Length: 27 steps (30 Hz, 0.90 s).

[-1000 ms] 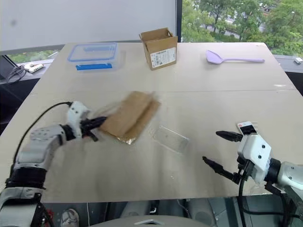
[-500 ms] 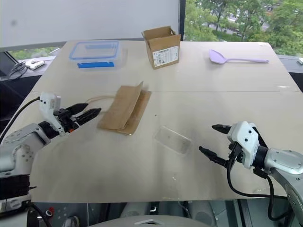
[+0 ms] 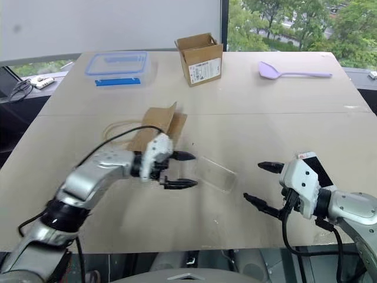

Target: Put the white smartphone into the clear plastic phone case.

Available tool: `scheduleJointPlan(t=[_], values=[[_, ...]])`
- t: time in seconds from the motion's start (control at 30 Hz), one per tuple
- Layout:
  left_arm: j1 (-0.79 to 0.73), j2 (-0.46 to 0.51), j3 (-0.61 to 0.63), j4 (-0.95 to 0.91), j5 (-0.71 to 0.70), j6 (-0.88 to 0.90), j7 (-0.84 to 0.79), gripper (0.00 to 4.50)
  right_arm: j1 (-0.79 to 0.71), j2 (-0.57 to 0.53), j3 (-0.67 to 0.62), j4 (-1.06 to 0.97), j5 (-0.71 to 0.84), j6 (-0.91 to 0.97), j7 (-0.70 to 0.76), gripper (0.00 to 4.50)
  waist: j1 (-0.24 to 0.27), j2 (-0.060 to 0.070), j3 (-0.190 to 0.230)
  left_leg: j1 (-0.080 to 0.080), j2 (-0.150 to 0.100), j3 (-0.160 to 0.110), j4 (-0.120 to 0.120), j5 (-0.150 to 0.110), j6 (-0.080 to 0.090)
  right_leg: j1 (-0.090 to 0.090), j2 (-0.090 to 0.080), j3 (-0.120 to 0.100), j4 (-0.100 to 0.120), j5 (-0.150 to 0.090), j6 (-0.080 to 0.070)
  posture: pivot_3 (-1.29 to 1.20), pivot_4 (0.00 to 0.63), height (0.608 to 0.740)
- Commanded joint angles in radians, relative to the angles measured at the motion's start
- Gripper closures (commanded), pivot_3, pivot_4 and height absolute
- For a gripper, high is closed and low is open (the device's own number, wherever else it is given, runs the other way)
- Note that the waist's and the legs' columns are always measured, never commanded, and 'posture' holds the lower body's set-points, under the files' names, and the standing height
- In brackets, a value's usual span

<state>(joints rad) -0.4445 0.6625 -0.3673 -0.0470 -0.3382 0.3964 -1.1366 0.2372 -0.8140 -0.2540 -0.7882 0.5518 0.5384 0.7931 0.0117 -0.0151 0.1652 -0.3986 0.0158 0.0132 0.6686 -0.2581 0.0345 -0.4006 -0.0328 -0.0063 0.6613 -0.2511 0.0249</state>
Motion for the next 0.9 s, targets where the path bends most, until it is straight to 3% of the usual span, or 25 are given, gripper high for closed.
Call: scheduleJointPlan(t=[0.03, 0.07, 0.17, 0.3, 0.43, 0.57, 0.9], values=[[-0.042, -0.064, -0.066, 0.113, 0.097, -0.145, -0.051, 0.03, 0.031, 0.005, -0.049, -0.069, 0.016, 0.02, -0.038, 0.0, 0.006, 0.0, 0.0, -0.001, 0.0, 0.0, 0.0, 0.0, 0.0, 0.0, 0.0, 0.0, 0.0, 0.0, 0.0, 0.0, 0.15, 0.74], [-0.051, -0.077, -0.082, 0.148, 0.132, -0.189, -0.056, 0.03, 0.051, 0.006, -0.051, -0.088, 0.008, 0.021, -0.046, 0.0, 0.012, 0.0, 0.0, -0.001, 0.0, -0.001, 0.0, 0.0, 0.0, 0.0, 0.0, -0.001, 0.0, 0.0, 0.001, 0.0, 0.15, 0.74], [-0.072, -0.097, -0.096, 0.2, 0.176, -0.239, -0.084, 0.75, 0.096, 0.021, -0.073, -0.146, 0.023, 0.043, -0.086, 0.0, 0.014, -0.001, -0.001, -0.002, -0.001, -0.001, 0.0, -0.001, 0.001, 0.0, -0.001, 0.0, 0.0, -0.001, 0.001, 0.0, 0.15, 0.74], [-0.072, -0.108, -0.089, 0.174, 0.202, -0.185, -0.069, 2.55, 0.106, 0.032, -0.075, -0.164, 0.016, 0.054, -0.119, 0.0, 0.004, -0.001, -0.001, 0.0, -0.001, 0.0, 0.001, -0.001, 0.002, 0.0, -0.001, 0.001, 0.0, -0.001, 0.002, 0.0, 0.15, 0.74], [-0.001, -0.12, -0.062, -0.009, 0.163, 0.036, 0.011, 4.49, 0.104, 0.028, -0.068, -0.162, 0.002, 0.051, -0.129, 0.0, 0.0, -0.001, -0.001, 0.0, 0.0, 0.001, 0.001, -0.001, 0.002, 0.0, -0.001, 0.001, 0.001, -0.001, 0.002, 0.0, 0.15, 0.74], [0.041, -0.125, -0.037, -0.101, 0.159, 0.137, 0.08, 4.49, 0.094, 0.025, -0.061, -0.162, 0.006, 0.055, -0.136, 0.0, 0.003, -0.001, -0.001, 0.0, 0.0, 0.0, 0.001, -0.001, 0.002, 0.0, -0.001, 0.001, 0.001, -0.003, 0.006, 0.0, 0.15, 0.74], [0.013, -0.16, -0.041, 0.049, 0.197, -0.041, 0.065, 4.49, 0.051, 0.014, -0.024, -0.133, -0.001, 0.047, -0.118, 0.0, 0.006, -0.001, -0.001, 0.0, -0.001, 0.0, 0.002, -0.001, 0.002, 0.001, -0.001, 0.001, 0.001, -0.003, 0.006, 0.0, 0.15, 0.74]])
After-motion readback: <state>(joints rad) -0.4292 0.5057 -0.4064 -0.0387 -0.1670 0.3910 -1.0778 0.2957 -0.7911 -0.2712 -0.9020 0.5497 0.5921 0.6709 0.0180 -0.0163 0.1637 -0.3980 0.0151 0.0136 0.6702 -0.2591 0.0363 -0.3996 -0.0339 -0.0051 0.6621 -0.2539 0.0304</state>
